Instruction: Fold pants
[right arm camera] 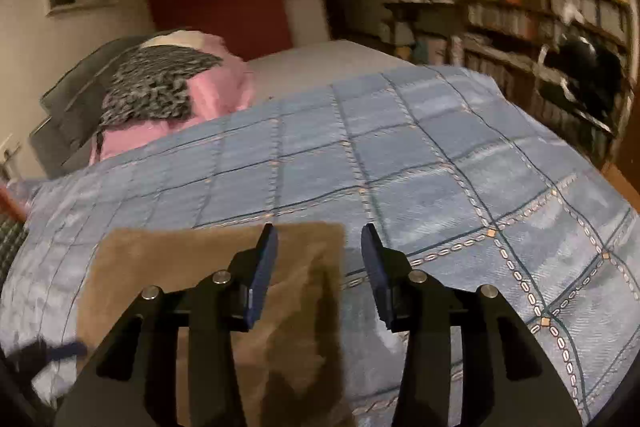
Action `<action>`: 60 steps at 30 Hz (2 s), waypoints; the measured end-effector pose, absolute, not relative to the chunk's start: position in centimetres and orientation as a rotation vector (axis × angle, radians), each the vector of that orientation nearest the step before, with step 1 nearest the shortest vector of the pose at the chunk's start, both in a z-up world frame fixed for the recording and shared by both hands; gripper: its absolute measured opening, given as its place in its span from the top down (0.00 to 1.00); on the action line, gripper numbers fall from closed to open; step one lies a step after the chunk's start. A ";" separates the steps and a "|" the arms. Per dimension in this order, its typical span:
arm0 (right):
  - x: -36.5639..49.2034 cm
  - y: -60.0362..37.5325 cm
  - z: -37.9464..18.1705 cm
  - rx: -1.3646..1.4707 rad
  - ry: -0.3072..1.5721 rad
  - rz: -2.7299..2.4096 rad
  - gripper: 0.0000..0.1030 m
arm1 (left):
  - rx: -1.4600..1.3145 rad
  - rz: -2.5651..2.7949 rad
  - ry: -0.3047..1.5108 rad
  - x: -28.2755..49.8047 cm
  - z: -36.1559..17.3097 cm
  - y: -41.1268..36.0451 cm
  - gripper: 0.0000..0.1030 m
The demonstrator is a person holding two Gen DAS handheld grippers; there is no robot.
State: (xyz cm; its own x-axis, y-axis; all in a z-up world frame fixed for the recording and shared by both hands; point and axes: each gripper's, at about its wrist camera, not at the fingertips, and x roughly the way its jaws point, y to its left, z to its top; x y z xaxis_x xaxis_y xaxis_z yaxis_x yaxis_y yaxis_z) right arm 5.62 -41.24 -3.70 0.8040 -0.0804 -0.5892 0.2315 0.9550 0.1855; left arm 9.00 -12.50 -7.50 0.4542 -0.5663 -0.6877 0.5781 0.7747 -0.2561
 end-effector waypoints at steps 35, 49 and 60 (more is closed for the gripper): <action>1.4 -38.7 -10.7 0.199 0.767 -0.058 0.54 | 0.101 -0.578 0.903 8.9 -10.4 -11.8 0.21; 4.0 -45.3 -9.3 0.546 0.803 -0.011 0.12 | -0.152 -0.482 0.938 15.6 -8.1 -7.4 0.06; 7.9 -47.2 -14.0 0.705 0.968 0.132 0.07 | -0.294 -0.589 1.116 19.5 -11.6 -7.8 0.06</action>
